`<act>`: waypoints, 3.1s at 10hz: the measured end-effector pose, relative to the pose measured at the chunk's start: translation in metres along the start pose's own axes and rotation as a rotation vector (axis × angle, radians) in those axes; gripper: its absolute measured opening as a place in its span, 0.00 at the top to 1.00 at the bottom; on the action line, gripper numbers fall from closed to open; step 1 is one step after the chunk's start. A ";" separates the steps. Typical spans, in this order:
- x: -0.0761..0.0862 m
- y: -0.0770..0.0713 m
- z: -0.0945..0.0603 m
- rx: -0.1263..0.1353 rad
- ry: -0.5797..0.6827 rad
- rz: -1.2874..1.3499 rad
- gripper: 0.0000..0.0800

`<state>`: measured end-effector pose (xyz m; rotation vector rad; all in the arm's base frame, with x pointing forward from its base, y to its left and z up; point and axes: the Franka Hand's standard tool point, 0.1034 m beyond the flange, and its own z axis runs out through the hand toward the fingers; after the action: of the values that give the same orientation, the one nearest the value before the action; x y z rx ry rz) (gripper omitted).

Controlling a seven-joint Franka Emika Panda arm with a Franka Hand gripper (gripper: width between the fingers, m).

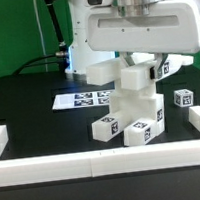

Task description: Assemble chair

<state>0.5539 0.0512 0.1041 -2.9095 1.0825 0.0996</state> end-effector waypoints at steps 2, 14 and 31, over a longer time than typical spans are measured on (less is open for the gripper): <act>0.000 0.001 0.005 -0.005 0.001 0.000 0.64; 0.011 -0.004 0.008 0.016 0.048 -0.102 0.64; 0.003 -0.004 -0.027 0.037 0.024 -0.091 0.19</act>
Offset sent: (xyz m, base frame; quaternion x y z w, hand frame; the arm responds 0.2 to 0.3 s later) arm 0.0048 -0.0004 -0.0079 0.0097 0.0042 -0.0338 0.9994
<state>0.5601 0.0513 0.1310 -2.9290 0.9421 0.0423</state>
